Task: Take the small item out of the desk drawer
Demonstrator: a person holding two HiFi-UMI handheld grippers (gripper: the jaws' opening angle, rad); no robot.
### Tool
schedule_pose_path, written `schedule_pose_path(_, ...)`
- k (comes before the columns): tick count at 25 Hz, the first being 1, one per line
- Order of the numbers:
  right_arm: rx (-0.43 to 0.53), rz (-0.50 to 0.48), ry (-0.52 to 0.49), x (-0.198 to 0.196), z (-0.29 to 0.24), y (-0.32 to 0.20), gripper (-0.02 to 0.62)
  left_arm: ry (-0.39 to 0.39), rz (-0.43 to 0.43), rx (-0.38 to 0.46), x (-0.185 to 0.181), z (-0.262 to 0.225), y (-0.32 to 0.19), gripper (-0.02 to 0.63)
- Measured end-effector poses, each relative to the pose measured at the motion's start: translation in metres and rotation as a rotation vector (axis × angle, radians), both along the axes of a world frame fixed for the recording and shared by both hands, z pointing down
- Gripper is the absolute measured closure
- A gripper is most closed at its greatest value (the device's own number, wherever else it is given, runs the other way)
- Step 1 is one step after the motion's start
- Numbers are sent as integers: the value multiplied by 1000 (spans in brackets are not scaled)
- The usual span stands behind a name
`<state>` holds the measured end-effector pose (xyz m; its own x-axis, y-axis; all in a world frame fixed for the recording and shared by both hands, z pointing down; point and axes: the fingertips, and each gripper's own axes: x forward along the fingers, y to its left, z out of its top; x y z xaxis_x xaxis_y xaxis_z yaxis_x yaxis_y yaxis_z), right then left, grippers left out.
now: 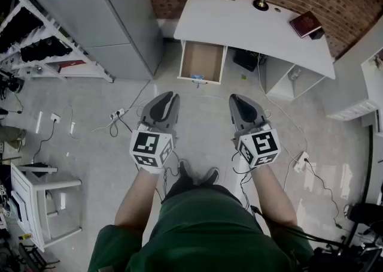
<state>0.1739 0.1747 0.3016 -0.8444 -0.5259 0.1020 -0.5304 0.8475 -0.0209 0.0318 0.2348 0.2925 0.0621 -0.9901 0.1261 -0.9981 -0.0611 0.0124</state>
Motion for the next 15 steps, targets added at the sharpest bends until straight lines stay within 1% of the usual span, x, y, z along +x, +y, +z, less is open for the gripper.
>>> schedule_pose_path(7,9,45,31,-24,6,-3,594,-3,6,-3,-35,5,8,555)
schedule_pose_path(15,40,101,93,-67,2,-7,592,22,11,13,-100,7,11,554)
